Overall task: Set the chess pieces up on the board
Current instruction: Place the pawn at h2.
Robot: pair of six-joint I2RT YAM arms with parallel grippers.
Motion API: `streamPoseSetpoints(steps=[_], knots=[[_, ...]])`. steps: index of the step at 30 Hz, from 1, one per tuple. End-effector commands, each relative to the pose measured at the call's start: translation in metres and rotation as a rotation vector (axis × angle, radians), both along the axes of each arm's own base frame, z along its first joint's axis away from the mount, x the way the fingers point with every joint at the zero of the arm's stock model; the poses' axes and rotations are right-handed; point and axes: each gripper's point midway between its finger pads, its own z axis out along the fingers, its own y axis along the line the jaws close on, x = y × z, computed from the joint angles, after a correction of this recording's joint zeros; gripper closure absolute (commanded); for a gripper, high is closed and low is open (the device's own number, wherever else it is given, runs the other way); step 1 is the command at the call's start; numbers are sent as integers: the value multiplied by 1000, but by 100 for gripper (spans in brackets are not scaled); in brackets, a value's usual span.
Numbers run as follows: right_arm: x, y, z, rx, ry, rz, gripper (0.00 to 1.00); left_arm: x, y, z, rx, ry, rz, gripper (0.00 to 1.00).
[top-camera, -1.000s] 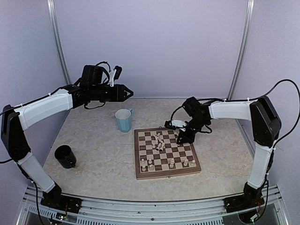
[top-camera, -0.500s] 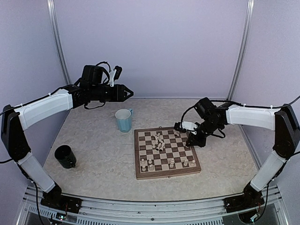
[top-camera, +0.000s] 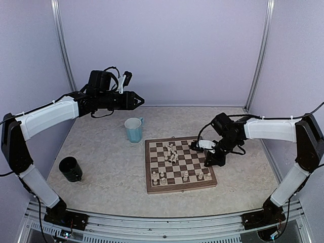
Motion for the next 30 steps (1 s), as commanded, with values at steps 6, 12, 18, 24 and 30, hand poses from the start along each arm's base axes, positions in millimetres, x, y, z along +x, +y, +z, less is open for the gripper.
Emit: streamPoseSetpoints(steps=[6,12,18,24,30], knots=[[-19,-2,-8,11,79,38,97,1,-3,-3,-1,3,-9,56],[-23,-4,-15,-4,103,42,96,1,-4,-4,0,3,-11,56],[-19,-1,-16,3,99,40,89,2,-4,-6,3,8,-11,56],[-16,9,11,63,87,50,71,2,-4,-8,5,11,-11,56],[5,16,50,104,39,59,67,2,-6,-10,5,19,-18,56]])
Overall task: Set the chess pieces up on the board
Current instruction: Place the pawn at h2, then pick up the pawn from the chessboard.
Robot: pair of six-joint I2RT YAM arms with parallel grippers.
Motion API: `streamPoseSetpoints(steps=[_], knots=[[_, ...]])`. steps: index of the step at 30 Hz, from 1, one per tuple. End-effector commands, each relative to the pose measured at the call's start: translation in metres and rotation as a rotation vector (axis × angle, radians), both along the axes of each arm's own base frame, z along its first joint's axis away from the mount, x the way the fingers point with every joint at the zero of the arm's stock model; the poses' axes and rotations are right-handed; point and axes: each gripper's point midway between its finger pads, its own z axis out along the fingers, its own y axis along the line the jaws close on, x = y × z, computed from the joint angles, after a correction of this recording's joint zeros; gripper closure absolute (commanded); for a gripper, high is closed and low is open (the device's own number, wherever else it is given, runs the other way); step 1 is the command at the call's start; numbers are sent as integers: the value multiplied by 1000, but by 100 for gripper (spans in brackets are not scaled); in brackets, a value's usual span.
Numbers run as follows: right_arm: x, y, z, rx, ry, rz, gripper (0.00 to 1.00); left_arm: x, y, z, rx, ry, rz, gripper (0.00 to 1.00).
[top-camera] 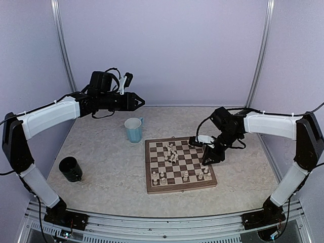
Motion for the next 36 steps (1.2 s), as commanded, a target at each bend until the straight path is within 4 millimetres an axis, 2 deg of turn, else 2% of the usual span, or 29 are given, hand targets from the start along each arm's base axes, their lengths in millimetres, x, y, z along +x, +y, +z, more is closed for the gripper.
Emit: streamPoseSetpoints(steps=[1,5,11,14,26,31,36], knots=[[21,9,40,58,-54,4,67,0,-4,-3,-3,6,-17,56],[49,19,45,60,-115,-36,67,0,-5,-4,-4,10,-19,56],[98,35,43,55,-181,-123,73,1,-7,-10,-3,23,-23,56],[111,46,42,75,-174,-131,74,0,-9,-13,2,30,-27,56],[92,128,20,80,-146,66,70,1,-9,-14,6,29,-25,56],[89,146,6,62,-124,105,69,2,-8,-13,5,29,-24,56],[87,155,-5,47,-119,124,70,1,-7,-10,0,25,-26,56]])
